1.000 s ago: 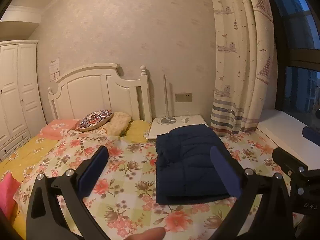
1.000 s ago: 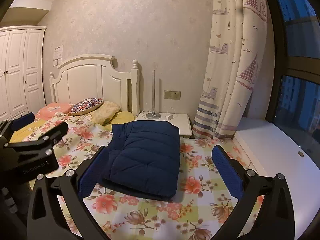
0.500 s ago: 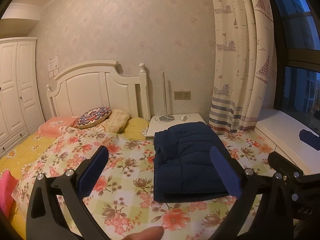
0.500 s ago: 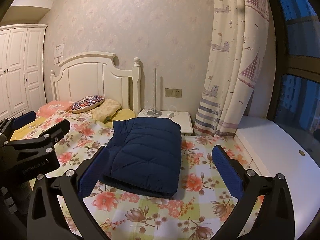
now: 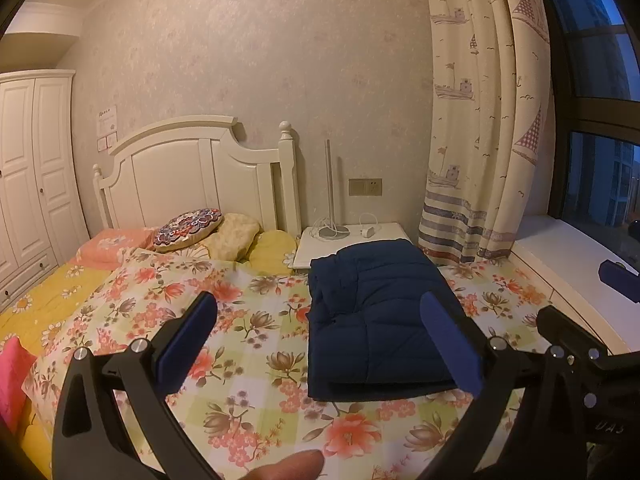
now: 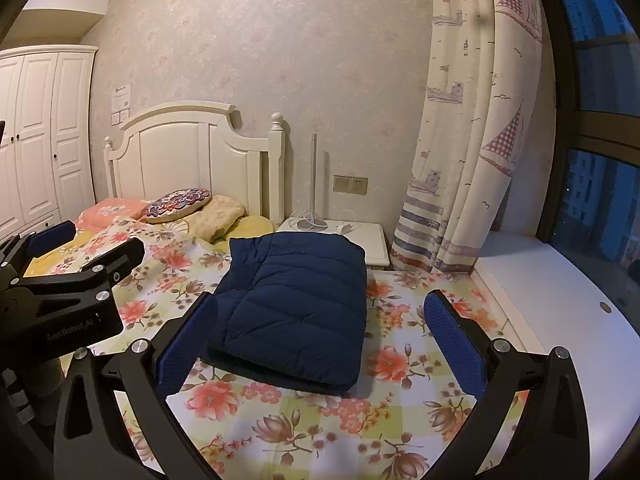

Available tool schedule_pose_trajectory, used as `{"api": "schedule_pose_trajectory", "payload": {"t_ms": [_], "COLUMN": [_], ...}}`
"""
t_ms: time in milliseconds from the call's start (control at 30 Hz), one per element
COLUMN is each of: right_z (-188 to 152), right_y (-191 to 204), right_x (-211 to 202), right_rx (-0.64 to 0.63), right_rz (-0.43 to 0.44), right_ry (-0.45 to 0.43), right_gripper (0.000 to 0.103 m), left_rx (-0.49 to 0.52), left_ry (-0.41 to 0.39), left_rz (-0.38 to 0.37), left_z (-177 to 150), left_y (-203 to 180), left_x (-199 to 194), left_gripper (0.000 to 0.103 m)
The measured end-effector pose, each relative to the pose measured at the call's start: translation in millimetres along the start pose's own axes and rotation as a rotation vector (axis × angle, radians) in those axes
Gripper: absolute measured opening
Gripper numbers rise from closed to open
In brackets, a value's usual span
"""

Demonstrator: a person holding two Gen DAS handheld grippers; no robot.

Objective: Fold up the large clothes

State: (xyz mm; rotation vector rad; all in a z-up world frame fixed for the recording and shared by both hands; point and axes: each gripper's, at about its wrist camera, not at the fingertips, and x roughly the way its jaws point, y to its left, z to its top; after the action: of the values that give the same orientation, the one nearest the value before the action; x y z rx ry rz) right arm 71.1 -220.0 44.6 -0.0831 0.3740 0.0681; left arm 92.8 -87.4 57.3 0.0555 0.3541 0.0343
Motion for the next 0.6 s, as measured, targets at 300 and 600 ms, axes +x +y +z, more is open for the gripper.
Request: {"api": "schedule_pose_trajectory", "payload": {"t_ms": [300, 600], "right_z": [-2.5, -8.2], "right_y": [-1.2, -2.1], "right_x": [1.4, 5.8], "right_rx": [-0.003, -0.009], "right_rz": [0.005, 0.011], "right_ry": [0.003, 0.018], "right_gripper": [0.099, 0.099], "left_rx": [-0.021, -0.021], "left_ry": [-0.005, -0.015], "left_rz": [-0.003, -0.016], "left_z": [-2.8, -5.8], "left_y": [2.2, 1.0], "left_x": [-0.6, -1.4], "left_gripper": [0.101, 0.101]}}
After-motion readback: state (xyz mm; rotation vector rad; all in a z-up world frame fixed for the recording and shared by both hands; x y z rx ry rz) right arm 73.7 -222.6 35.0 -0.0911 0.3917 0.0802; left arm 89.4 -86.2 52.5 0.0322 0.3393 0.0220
